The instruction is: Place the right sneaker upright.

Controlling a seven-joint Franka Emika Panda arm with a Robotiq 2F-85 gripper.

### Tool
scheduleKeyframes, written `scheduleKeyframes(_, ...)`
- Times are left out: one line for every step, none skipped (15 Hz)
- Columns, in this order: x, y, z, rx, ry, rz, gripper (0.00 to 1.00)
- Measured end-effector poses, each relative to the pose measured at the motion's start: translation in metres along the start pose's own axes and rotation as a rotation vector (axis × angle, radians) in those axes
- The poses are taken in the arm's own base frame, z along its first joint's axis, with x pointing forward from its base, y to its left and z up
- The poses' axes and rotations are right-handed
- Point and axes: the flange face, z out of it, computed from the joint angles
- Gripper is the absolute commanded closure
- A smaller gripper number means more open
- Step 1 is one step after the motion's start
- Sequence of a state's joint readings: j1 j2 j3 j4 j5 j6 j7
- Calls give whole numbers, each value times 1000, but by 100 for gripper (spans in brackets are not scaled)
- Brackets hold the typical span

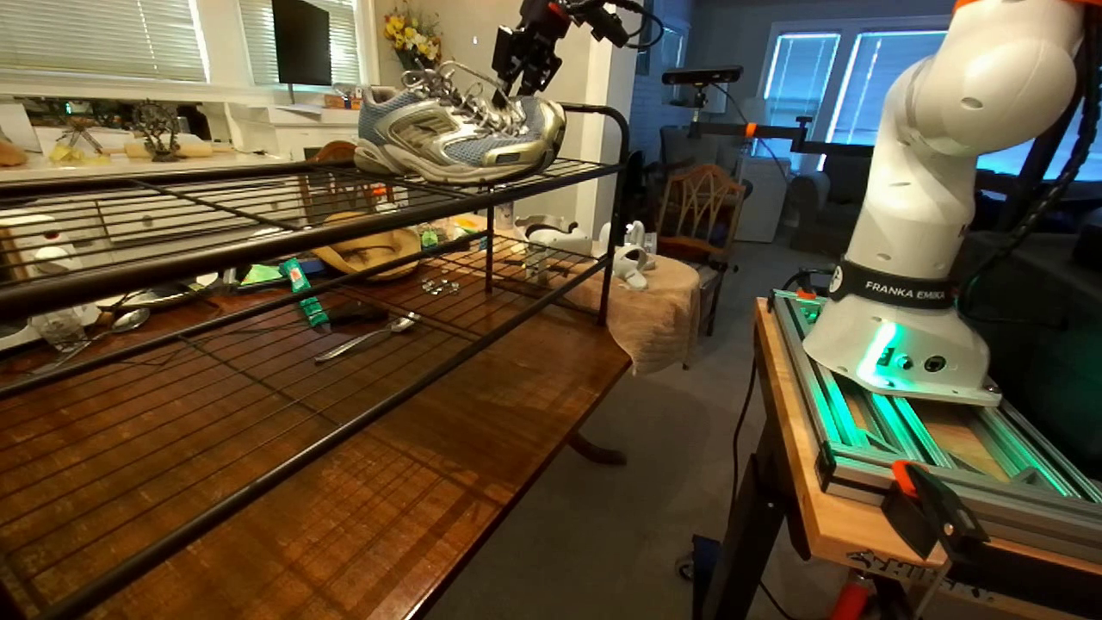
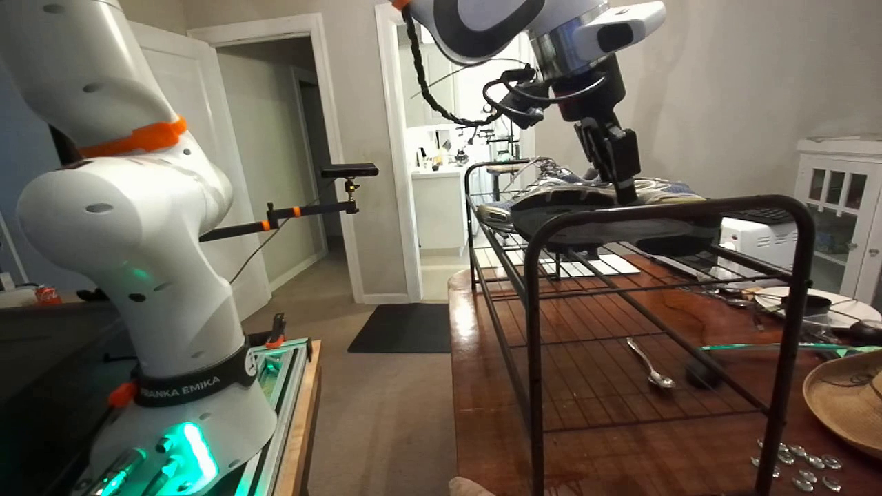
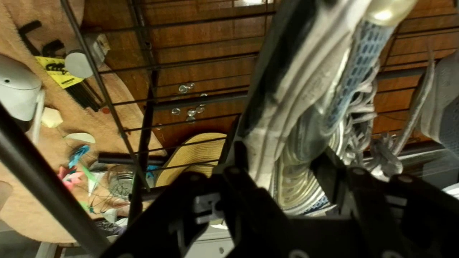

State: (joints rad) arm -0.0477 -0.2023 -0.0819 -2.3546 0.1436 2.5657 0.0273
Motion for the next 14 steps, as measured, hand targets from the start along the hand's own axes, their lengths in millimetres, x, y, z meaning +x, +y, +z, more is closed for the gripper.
scheduleKeyframes(-1,-3,-1,37,0,2,76)
scheduleKeyframes(-3,-7,-2,75,1,3,76)
scheduleKeyframes(-4,-10,-4,110,5,7,76)
scheduleKeyframes(-4,-13,-6,145,10,11,76)
scheduleKeyframes(-5,-16,-8,176,16,12,76)
scheduleKeyframes(-5,-17,-11,202,23,9,76)
scheduleKeyframes(-6,-18,-12,220,27,2,76)
scheduleKeyframes(-8,-18,-12,233,25,-5,76)
scheduleKeyframes(-11,-17,-10,244,18,-10,76)
scheduleKeyframes(-15,-16,-7,255,10,-13,76)
scheduleKeyframes(-19,-14,-3,269,3,-15,76)
scheduleKeyframes(-22,-12,0,284,-1,-17,76)
scheduleKeyframes(-26,-9,4,300,-5,-18,76)
scheduleKeyframes(-29,-7,7,315,-5,-20,76)
